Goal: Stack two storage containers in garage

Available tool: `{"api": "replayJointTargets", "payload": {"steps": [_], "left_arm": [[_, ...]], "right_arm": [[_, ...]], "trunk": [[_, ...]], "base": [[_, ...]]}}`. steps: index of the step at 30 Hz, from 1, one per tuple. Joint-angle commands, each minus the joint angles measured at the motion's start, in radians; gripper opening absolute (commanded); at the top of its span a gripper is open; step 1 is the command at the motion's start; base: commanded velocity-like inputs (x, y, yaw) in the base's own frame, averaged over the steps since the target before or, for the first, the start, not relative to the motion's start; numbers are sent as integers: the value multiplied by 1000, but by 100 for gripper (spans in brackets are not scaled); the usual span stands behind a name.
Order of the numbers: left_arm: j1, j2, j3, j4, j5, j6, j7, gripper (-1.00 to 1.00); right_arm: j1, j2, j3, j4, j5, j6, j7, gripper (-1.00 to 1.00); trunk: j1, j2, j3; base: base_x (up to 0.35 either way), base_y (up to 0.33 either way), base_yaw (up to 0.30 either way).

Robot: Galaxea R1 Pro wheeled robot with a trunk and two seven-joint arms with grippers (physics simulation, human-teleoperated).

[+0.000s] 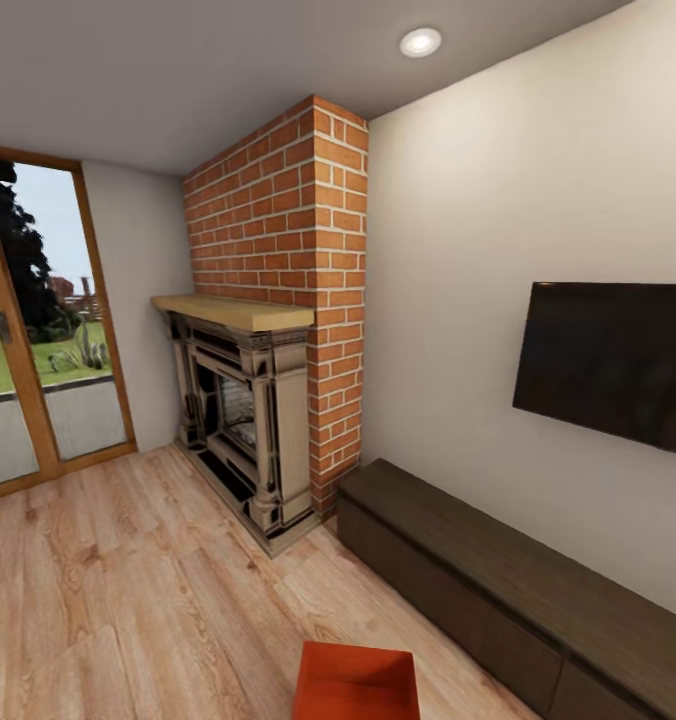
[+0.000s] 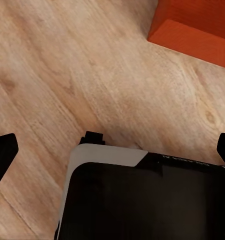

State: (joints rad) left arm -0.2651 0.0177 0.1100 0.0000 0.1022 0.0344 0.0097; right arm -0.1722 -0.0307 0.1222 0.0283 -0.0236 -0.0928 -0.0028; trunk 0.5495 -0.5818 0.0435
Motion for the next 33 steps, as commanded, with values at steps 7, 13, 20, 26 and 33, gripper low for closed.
{"api": "replayJointTargets", "payload": {"steps": [7,13,20,26,33], "left_arm": [[0,1,4,0,10,3,1,100],[0,1,4,0,10,3,1,100],[0,1,4,0,10,2,1,100],[0,1,4,0,10,2,1,100],[0,1,4,0,10,3,1,100]], "right_arm": [[-1,-1,6,4,-6,-10,0,100],[-1,0,1,4,-11,-10,0,100],[-1,0,3,4,-8,-10,0,100],[-1,0,4,3,-7,-10,0,100],[-1,-1,4,4,-7,-10,0,100]], "trunk": [[0,0,0],[0,0,0],[0,0,0],[0,0,0],[0,0,0]], "base": [[0,-238,0],[0,-55,-130],[0,-1,-42],[0,0,-2],[56,152,0]]}}
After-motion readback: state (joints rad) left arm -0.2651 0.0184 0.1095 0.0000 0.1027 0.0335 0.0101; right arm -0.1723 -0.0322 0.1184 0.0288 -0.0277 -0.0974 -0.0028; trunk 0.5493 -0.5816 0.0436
